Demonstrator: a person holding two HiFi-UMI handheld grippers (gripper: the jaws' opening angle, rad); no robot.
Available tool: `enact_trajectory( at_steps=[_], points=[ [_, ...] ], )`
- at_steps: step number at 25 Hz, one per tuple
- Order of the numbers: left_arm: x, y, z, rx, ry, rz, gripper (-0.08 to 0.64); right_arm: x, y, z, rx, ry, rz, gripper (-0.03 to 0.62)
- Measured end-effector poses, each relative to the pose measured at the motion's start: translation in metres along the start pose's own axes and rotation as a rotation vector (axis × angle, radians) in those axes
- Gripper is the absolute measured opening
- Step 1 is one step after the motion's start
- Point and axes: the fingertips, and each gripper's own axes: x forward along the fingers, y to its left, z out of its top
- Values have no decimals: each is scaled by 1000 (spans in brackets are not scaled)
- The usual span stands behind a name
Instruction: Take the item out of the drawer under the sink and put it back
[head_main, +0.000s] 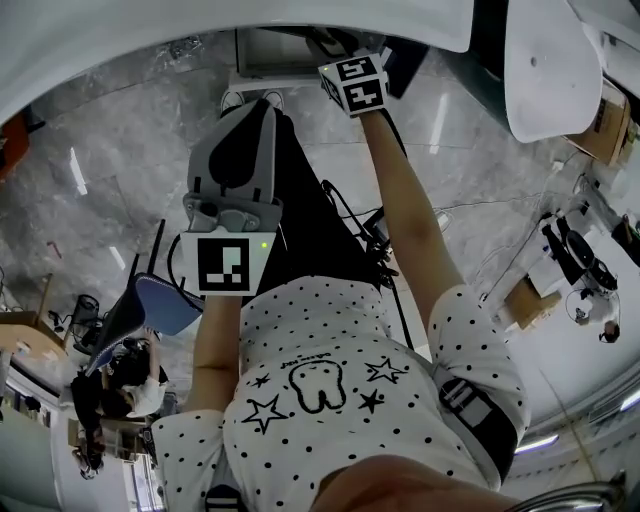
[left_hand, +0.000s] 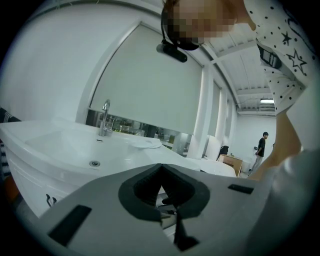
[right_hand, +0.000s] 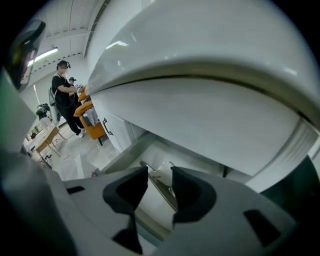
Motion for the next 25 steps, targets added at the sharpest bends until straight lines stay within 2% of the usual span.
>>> enact_trajectory(
  at_steps=[5,10,14,19,22,25],
  points=[
    [3,1,-17,5,17,8,-5,20,-12,-16,-6,37,16,170],
    [2,5,-30,1,20,19,-5,32,-15,-22,67,75,82,186],
    [3,6,-38,-9,26,27,-5,38,-18,-21,89,100,114,187],
    [6,11,-39,-13,25,33,-5,39,-19,-20,83,103,123,190],
    [6,14,-39,-12,23,37,-5,36,-16,-26,32,133,146,190],
    [7,15,-41,-13,30,41,-5,36,-23,-33,43,165,116,176]
  ],
)
